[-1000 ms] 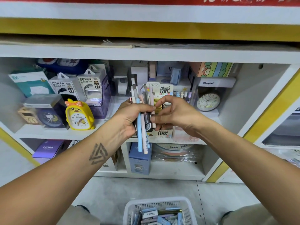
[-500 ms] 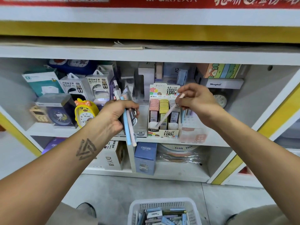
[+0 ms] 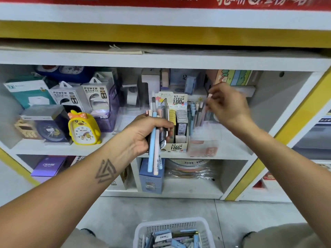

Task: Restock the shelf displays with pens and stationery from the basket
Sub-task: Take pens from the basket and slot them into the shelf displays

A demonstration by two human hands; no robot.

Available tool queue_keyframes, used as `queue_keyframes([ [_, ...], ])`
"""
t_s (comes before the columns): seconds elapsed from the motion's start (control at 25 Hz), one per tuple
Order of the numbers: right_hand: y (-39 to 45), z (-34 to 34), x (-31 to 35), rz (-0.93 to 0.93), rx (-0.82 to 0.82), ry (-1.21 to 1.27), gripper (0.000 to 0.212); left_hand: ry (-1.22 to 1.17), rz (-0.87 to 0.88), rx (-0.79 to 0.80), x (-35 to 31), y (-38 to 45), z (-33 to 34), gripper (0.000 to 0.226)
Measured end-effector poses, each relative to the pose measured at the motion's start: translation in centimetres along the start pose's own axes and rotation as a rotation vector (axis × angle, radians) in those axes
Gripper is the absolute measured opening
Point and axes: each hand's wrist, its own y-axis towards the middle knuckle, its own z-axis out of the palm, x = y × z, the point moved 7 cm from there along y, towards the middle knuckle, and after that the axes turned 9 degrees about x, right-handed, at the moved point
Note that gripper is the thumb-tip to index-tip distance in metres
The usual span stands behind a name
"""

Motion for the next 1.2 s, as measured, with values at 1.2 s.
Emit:
queue_keyframes([
  [1.2,-2.0,6.2,1.8,0.254,0.448,0.754,0.012,0.092,0.004,0.219,0.9,-0.3,3.0,0.018],
])
